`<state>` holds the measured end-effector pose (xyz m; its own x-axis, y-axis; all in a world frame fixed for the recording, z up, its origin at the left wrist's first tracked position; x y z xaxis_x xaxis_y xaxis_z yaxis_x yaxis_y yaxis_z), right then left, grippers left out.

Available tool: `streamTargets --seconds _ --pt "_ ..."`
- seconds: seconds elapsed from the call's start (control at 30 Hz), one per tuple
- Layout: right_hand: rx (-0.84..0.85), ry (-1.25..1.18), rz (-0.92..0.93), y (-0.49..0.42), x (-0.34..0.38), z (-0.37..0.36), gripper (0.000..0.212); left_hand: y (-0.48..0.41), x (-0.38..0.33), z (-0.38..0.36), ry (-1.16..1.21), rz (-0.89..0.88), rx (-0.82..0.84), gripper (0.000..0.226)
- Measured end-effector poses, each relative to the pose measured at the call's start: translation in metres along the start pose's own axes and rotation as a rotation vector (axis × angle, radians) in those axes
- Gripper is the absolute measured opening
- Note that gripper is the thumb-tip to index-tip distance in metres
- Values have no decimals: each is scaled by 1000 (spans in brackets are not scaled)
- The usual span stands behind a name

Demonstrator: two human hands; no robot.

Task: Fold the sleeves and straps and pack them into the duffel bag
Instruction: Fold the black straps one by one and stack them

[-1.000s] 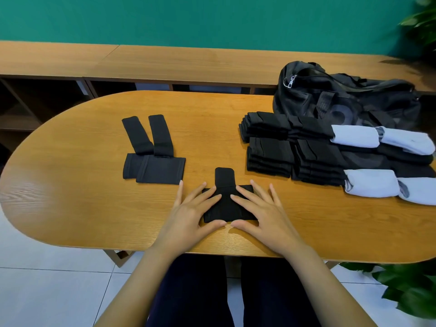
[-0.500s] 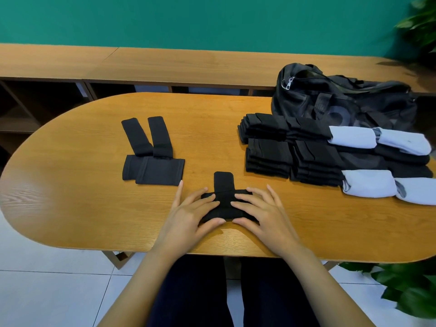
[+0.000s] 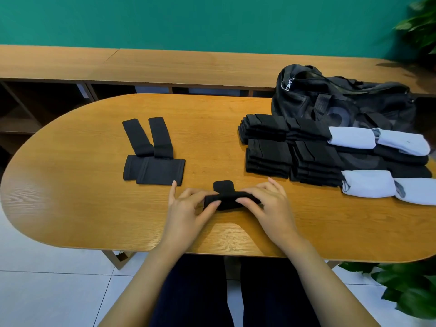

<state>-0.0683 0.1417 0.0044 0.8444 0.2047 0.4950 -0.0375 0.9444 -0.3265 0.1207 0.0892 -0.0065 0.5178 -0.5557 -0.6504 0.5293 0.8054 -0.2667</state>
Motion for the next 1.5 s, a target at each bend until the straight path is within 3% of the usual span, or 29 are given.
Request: streamTargets --seconds 0.13,0.23,0.33,0.47,0.73,0.97,1.2,1.37,1.5 --pt "-36 -51 -93 -11 -1 6 47 -8 2 1 70 87 0 37" --pt "-64 -43 -115 -17 0 7 37 -13 6 0 87 178 4 51" --pt "-63 41 -127 -15 0 2 41 -16 7 0 -9 226 12 70" --pt "-18 153 -129 -4 -1 -4 36 -13 8 2 -116 174 18 74" --pt "138 144 -182 13 -7 -18 43 -5 17 -14 -195 72 281 65" --pt "148 71 -120 14 15 -17 45 -7 15 -10 -478 72 112 65" --pt "409 346 -2 8 30 -39 88 -7 15 -8 -498 124 24 61" --pt "405 406 30 -4 33 -39 76 -2 22 4 -177 175 -134 61" --pt "253 447 44 -24 35 -13 69 2 34 12 3 280 -256 59"
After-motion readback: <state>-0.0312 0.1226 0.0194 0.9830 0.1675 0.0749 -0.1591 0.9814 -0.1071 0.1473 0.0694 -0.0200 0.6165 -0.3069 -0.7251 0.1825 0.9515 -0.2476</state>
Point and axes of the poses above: each hand's wrist, its own y-axis away from the middle knuckle, its own z-axis out of the back of the hand, x = y × z, the point moved 5 cm from there along -y, towards the middle knuckle, and after that the axes turned 13 degrees about x, right-handed, at the moved point
